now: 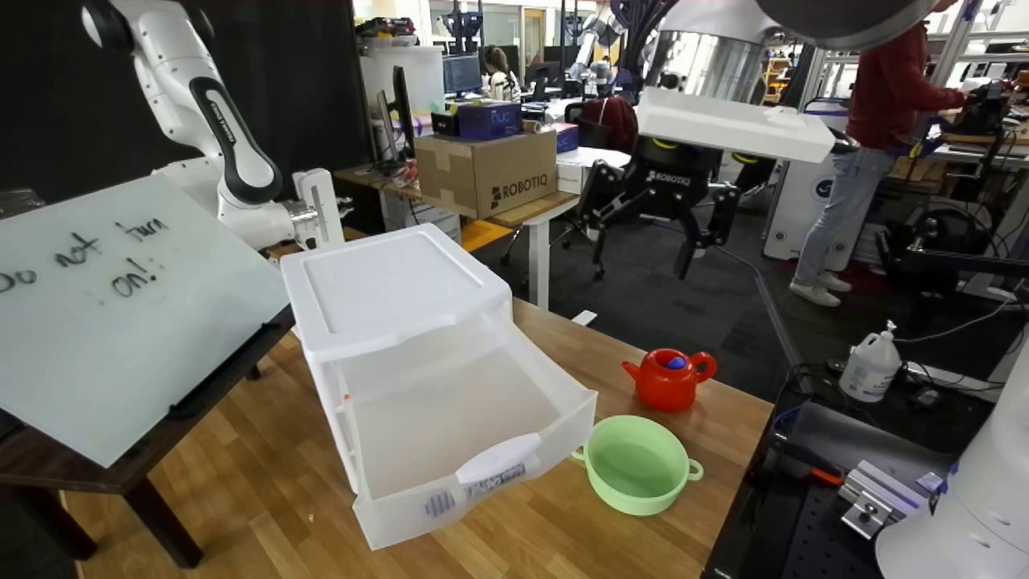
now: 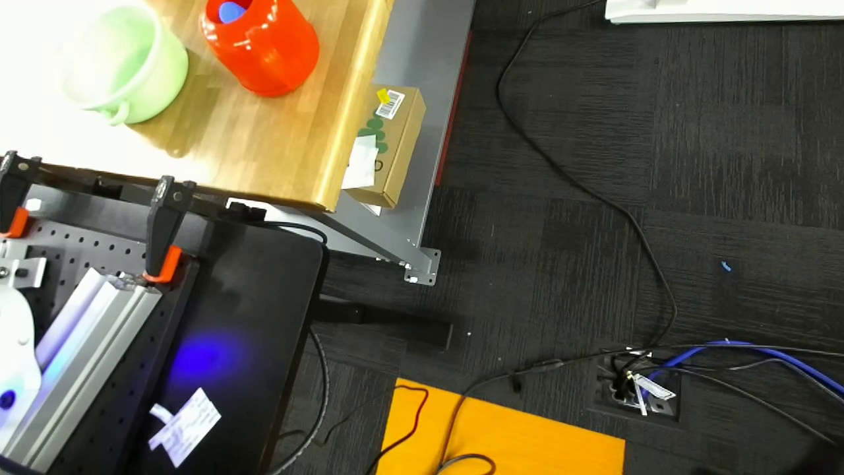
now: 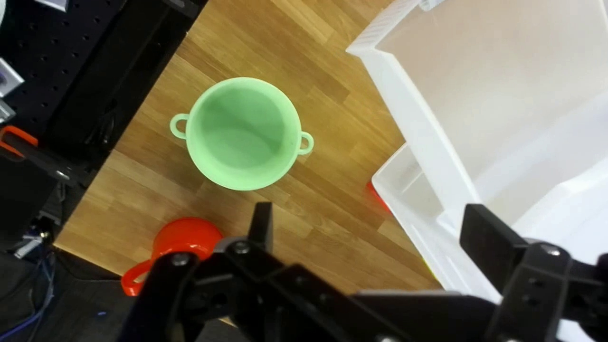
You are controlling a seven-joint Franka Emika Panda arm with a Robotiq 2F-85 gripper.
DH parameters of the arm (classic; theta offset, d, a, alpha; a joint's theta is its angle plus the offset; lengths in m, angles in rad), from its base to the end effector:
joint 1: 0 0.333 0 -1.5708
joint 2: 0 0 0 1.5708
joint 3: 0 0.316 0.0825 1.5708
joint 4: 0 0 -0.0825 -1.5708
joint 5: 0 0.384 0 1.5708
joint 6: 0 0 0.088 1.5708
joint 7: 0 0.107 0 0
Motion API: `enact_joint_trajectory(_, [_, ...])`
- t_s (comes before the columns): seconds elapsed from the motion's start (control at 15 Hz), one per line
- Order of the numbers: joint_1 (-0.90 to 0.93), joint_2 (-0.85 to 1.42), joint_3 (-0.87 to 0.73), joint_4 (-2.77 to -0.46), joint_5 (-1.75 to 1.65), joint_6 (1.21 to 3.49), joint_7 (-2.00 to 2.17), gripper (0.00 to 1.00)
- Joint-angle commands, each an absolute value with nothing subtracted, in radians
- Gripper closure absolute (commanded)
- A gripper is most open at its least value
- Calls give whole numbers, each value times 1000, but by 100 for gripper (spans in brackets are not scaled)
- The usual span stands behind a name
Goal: Pick the green pot and put it in the drawer on the table
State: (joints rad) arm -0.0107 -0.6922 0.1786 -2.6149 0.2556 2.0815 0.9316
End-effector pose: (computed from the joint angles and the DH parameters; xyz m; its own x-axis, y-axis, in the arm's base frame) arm 0.3497 0.0745 0.4786 0.6197 -0.7847 -0.0120 -0.7713 -0.6061 -0.1941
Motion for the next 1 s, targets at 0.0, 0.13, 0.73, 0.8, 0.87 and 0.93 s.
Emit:
enact_joint_trajectory(0.0, [-39,-788,178,-2702,284,2104,1032,0])
enact_joint_trajectory(0.13, [-29,-824,169,-2734,300,2144,1034,0])
enact_joint_trajectory(0.73, [-32,-819,173,-2723,283,2118,1026,0])
enact_joint_trajectory(0.8, [-32,-819,173,-2723,283,2118,1026,0])
enact_joint_trajectory(0.87, [-32,-819,173,-2723,283,2118,1026,0])
enact_joint_trajectory(0.93, [-46,-815,176,-2721,276,2123,1041,0])
